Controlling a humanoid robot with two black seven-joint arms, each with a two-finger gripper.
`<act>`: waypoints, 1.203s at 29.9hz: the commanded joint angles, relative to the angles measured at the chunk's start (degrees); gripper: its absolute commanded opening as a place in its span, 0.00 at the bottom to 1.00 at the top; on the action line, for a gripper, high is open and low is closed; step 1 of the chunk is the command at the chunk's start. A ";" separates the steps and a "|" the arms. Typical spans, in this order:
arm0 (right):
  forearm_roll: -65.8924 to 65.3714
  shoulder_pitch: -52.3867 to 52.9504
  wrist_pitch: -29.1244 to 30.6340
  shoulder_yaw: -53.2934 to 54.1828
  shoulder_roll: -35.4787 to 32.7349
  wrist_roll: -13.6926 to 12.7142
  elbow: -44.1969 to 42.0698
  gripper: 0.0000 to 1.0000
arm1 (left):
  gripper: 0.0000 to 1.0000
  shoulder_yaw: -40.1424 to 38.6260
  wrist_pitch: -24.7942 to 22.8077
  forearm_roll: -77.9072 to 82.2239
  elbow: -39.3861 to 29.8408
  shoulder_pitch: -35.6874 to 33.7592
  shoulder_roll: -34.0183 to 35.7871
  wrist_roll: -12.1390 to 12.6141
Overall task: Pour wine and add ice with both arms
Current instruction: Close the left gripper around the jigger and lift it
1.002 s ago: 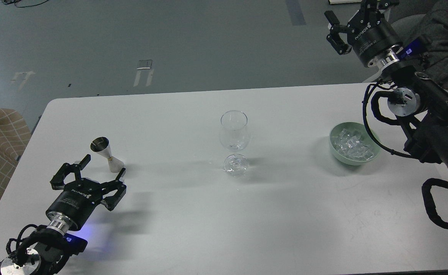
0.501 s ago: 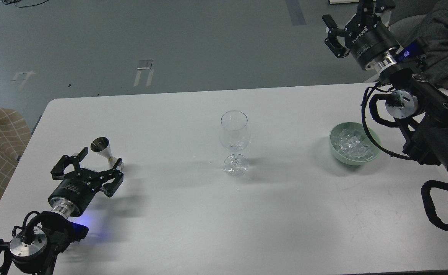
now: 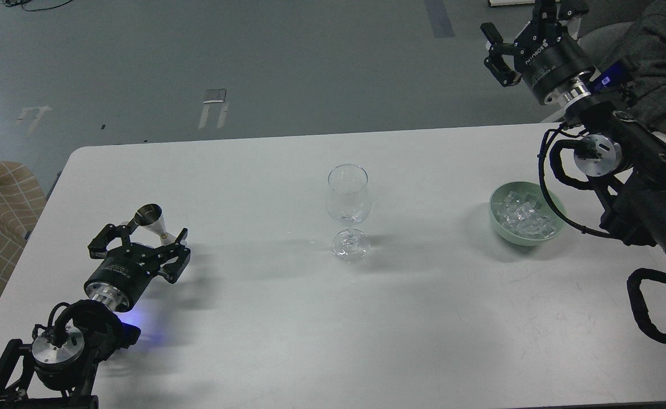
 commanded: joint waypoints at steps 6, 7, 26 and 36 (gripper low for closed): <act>0.00 -0.17 0.01 0.00 0.07 0.00 0.00 1.00 | 0.82 0.00 0.67 0.43 1.14 -1.00 -0.09 -0.42; 0.00 -0.26 0.01 0.00 0.07 0.00 0.00 1.00 | 0.80 0.00 0.67 0.87 1.32 -1.09 -0.35 -0.42; 0.00 -1.05 -0.34 0.00 0.16 0.00 0.00 1.00 | 0.43 0.79 0.32 3.69 3.87 -2.59 -2.20 -2.88; 0.00 -1.32 -0.34 0.00 0.16 0.00 0.09 1.00 | 0.34 0.88 -0.04 3.78 4.31 -2.94 -2.90 -2.97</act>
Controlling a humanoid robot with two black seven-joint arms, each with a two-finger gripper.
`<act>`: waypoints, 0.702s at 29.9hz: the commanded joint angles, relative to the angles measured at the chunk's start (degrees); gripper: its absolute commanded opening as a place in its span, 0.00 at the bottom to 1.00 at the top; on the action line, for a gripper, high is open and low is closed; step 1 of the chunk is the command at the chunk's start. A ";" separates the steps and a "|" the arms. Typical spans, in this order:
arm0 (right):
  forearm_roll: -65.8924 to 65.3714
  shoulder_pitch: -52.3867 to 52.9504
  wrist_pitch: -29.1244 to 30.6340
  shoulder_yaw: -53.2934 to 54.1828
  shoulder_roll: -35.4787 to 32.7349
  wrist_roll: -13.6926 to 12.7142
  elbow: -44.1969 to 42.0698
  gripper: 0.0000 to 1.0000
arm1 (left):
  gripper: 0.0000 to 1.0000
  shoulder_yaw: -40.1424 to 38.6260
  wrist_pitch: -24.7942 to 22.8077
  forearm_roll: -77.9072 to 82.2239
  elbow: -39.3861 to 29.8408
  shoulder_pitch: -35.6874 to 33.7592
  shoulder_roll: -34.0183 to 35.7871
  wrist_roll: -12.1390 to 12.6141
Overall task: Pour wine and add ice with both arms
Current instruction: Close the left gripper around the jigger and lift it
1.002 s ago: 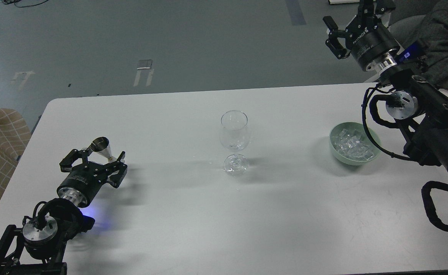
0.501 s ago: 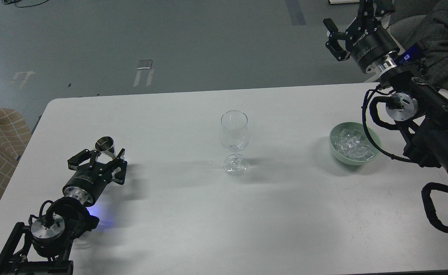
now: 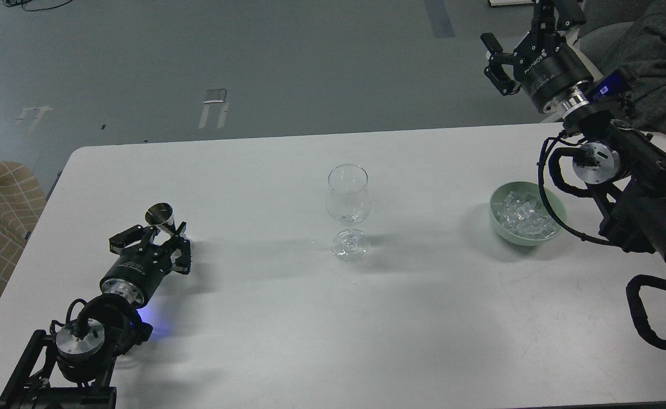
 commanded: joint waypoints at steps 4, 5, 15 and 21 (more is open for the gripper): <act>0.00 -0.01 0.00 0.00 -0.09 0.00 0.00 1.00 | 0.31 -0.05 -0.12 0.02 0.02 -0.12 -0.20 0.08; 0.00 -0.01 0.00 0.00 -0.09 0.00 -0.09 1.00 | 0.30 -0.05 -0.12 0.02 0.02 -0.20 -0.29 0.08; 0.00 -0.01 0.00 0.00 -0.09 0.00 0.00 1.00 | 0.13 -0.23 -0.21 -0.07 0.02 -0.38 -1.17 0.16; 0.00 -0.01 0.00 0.00 -0.09 0.00 0.00 1.00 | 0.08 -0.67 -1.35 -0.24 -0.07 -0.73 -1.61 0.25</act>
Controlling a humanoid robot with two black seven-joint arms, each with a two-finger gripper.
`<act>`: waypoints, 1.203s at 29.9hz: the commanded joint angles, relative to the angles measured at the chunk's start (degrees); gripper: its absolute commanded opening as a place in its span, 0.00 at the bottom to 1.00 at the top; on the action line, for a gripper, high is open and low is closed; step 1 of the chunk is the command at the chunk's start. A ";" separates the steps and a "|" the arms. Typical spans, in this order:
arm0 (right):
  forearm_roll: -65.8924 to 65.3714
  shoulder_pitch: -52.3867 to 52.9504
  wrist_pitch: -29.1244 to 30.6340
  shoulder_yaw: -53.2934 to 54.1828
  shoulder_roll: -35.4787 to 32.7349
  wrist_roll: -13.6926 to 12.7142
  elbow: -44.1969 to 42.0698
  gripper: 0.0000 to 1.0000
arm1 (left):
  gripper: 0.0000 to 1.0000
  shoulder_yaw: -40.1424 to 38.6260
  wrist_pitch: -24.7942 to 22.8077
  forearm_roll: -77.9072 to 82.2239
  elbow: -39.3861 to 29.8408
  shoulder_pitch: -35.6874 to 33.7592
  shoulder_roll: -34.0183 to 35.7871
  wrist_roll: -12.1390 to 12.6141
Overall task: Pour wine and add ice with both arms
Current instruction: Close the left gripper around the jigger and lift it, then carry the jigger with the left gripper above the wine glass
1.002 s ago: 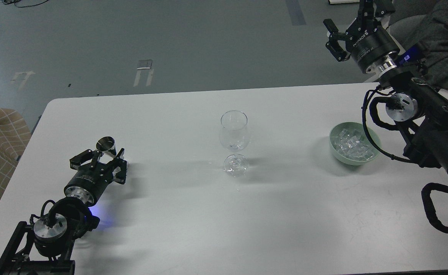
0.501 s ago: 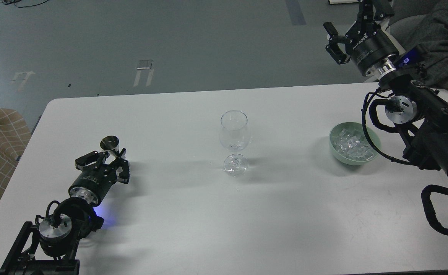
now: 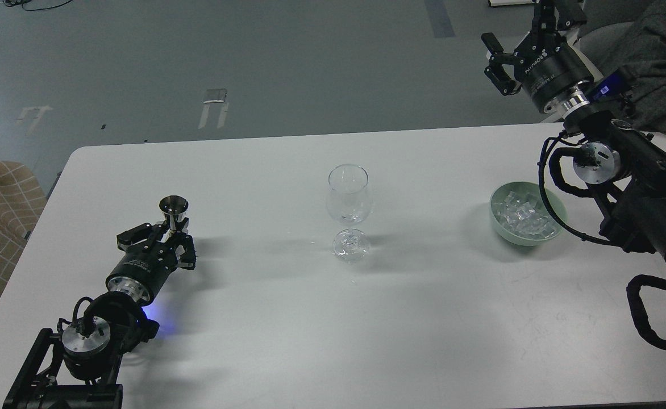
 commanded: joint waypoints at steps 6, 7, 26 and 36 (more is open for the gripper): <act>0.00 0.00 -0.08 0.00 0.00 0.00 -0.03 1.00 | 0.00 -0.05 -0.98 -0.59 -0.87 -1.32 -1.53 0.58; 0.00 0.00 -0.08 0.00 0.00 0.00 -0.03 1.00 | 0.00 0.04 -0.98 -0.59 -1.22 -1.49 -1.53 0.75; 0.00 -0.17 -0.26 -0.09 0.08 0.00 -0.03 1.00 | 0.00 6.19 11.15 -0.06 -16.60 -5.98 -0.91 3.30; 0.00 -0.79 -0.26 -0.09 0.26 0.00 0.06 1.00 | 0.01 9.97 19.23 0.20 -27.67 -5.98 -1.79 4.62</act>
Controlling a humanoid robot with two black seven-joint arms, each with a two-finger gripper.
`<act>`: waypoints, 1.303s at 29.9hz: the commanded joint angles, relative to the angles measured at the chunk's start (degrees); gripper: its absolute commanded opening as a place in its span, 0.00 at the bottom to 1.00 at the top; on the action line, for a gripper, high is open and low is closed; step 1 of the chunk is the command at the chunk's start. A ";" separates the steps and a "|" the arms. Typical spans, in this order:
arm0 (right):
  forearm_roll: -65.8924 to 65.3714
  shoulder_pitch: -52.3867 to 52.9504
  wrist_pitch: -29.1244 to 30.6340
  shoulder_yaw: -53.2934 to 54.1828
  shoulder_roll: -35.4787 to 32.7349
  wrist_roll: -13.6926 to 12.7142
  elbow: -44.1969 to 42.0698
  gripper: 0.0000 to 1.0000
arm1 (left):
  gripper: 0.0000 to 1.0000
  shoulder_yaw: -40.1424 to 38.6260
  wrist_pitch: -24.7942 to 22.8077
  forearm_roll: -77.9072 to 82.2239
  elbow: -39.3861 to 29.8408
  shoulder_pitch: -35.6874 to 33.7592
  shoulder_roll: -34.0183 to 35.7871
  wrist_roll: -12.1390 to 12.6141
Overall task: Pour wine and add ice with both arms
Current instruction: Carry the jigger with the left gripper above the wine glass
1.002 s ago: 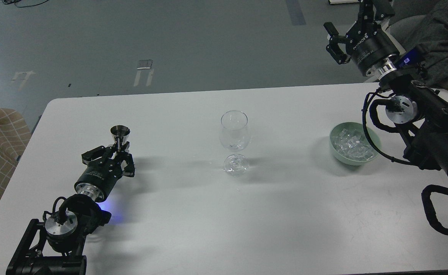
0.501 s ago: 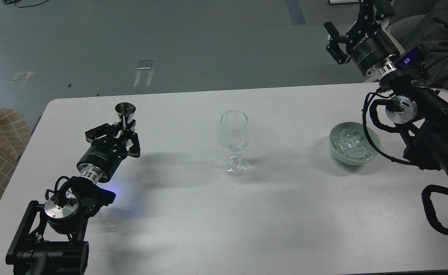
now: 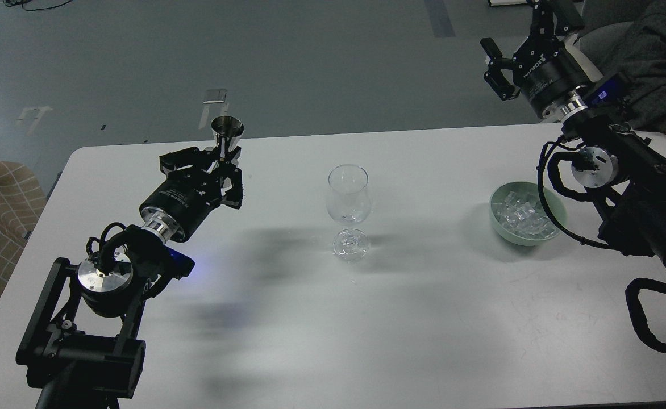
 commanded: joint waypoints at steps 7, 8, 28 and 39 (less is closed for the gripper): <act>0.00 -0.04 0.00 0.01 0.00 0.00 0.01 1.00 | 0.01 5.18 3.71 0.09 -5.92 -0.15 -0.21 0.75; 0.00 -0.04 0.00 0.01 0.00 0.00 0.01 1.00 | 0.01 5.80 3.97 0.35 -6.28 -0.24 -0.29 0.75; 0.00 -0.65 0.00 -0.08 0.18 0.00 0.27 1.00 | 0.01 13.01 4.59 10.19 -6.81 -1.47 -3.63 0.57; 0.00 -1.27 -0.08 0.01 0.18 0.00 0.80 1.00 | 0.01 13.19 4.59 15.21 -6.46 -2.70 -3.63 0.40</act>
